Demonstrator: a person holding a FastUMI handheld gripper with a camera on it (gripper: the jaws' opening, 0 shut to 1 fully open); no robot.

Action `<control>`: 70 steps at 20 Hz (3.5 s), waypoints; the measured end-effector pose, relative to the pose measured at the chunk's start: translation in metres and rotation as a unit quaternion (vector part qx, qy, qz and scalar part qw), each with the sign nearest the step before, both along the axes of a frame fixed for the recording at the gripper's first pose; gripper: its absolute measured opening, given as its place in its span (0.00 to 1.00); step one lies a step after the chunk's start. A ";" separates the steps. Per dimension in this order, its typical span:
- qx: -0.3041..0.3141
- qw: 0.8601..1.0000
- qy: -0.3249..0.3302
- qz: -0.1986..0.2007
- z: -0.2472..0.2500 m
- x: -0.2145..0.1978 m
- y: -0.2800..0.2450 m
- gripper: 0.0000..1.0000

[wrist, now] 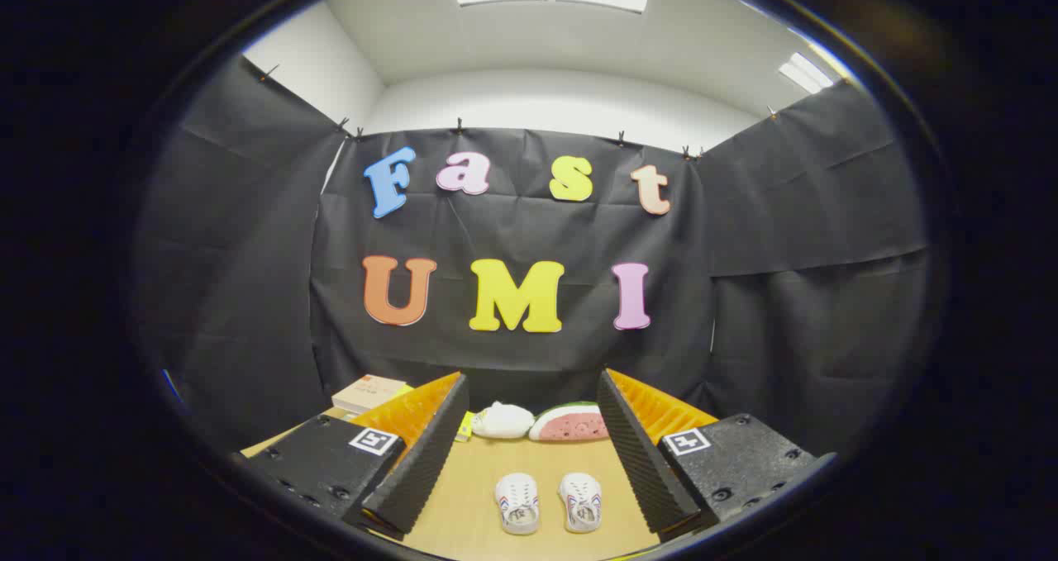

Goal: Open the storage box then place both shoes into the box .Put the left shoe in first, then the right shoe, with the right side of both shoes facing outward in a uniform manner.

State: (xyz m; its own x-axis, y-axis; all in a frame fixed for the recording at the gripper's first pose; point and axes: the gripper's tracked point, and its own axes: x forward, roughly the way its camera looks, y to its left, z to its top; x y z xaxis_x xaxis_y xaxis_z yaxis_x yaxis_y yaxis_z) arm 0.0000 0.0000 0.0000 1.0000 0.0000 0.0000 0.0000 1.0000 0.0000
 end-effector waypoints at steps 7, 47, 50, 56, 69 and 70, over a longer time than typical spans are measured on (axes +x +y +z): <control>0.000 1.000 0.003 -0.010 0.000 0.002 -0.009 1.00; 0.152 0.948 0.225 0.166 -0.132 0.175 0.093 1.00; 0.172 0.918 0.297 0.197 -0.166 0.196 0.106 1.00; 0.265 0.802 0.442 0.304 -0.240 0.211 0.151 1.00; 0.371 0.548 0.561 0.497 -0.284 0.202 0.222 1.00; 0.373 0.541 0.566 0.498 -0.284 0.199 0.222 0.99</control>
State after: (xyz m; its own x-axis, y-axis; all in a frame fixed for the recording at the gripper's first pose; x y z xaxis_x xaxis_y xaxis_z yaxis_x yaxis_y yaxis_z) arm 0.1995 0.2222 -0.2836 -0.1366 0.9609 -0.2410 -0.1177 0.2258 0.9670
